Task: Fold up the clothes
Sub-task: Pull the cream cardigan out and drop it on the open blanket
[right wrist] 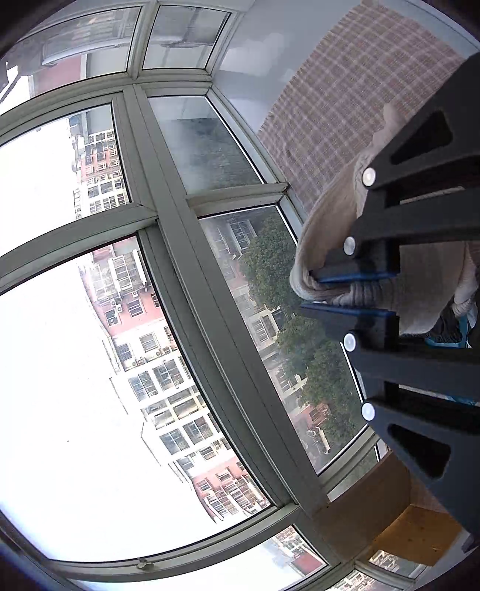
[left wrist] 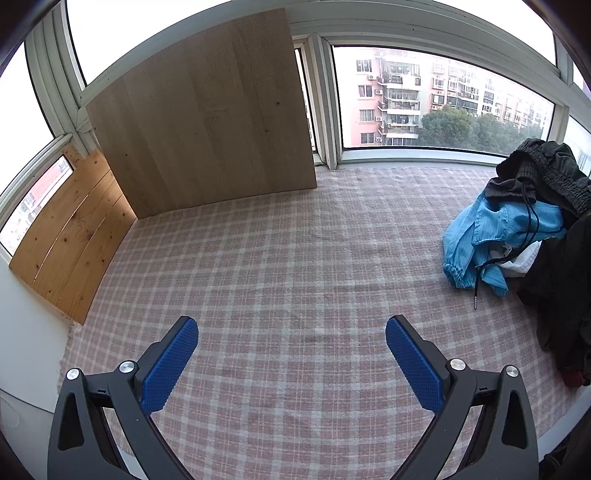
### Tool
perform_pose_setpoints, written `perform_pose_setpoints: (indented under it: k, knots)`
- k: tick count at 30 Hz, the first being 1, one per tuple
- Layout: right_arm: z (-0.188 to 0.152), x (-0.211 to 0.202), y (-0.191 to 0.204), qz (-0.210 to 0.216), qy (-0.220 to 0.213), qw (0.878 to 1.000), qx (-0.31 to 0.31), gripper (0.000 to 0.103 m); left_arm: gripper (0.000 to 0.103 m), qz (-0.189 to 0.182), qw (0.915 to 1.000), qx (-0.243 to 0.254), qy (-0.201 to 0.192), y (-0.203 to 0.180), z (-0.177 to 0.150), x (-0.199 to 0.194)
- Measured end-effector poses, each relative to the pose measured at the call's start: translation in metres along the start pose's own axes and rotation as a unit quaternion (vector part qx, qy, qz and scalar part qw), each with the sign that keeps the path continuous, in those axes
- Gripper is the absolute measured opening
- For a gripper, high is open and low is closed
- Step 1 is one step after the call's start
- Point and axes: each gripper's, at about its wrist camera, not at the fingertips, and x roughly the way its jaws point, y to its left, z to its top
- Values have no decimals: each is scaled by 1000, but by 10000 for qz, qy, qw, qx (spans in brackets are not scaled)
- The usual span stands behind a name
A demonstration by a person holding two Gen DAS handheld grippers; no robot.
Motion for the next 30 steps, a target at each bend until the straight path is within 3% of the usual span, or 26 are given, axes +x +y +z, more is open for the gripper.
perform_pose_setpoints:
  k: [6, 9, 12, 13, 14, 19, 20, 22, 25, 30]
  knots:
    - [42, -61, 110, 953, -574, 9907, -782, 1, 102, -98, 9999, 30, -76, -1, 0, -3]
    - [36, -57, 169, 848, -199, 9865, -1386, 3, 102, -129, 9999, -2, -103, 3, -3, -6]
    - [-14, -14, 174, 604, 719, 9816, -1660, 30, 102, -117, 9998, -58, -176, 11, -7, -13]
    - [-31, 1, 176, 522, 1023, 9779, -1748, 50, 102, -108, 9997, -93, -199, 14, -10, -15]
    - [-48, 15, 177, 439, 1327, 9731, -1834, 57, 102, -103, 9997, -109, -200, 16, -11, -14]
    - [-184, 76, 129, -190, 2762, 9379, -2091, 57, 102, -110, 9999, -78, -78, 18, -15, -2]
    - [-209, 84, 116, -280, 2950, 9331, -2037, 57, 102, -111, 9999, -72, -54, 18, -16, 1]
    - [-240, 93, 96, -391, 3107, 9346, -1685, 57, 102, -114, 9999, -60, -5, 19, -18, 6]
    - [-259, 103, 77, -682, 2998, 9414, -1390, 57, 102, -248, 9995, 197, -17, -3, -12, 9]
    - [-263, 138, 80, -883, 2997, 9351, -1675, 59, 102, -563, 9954, 734, -260, -45, -4, -5]
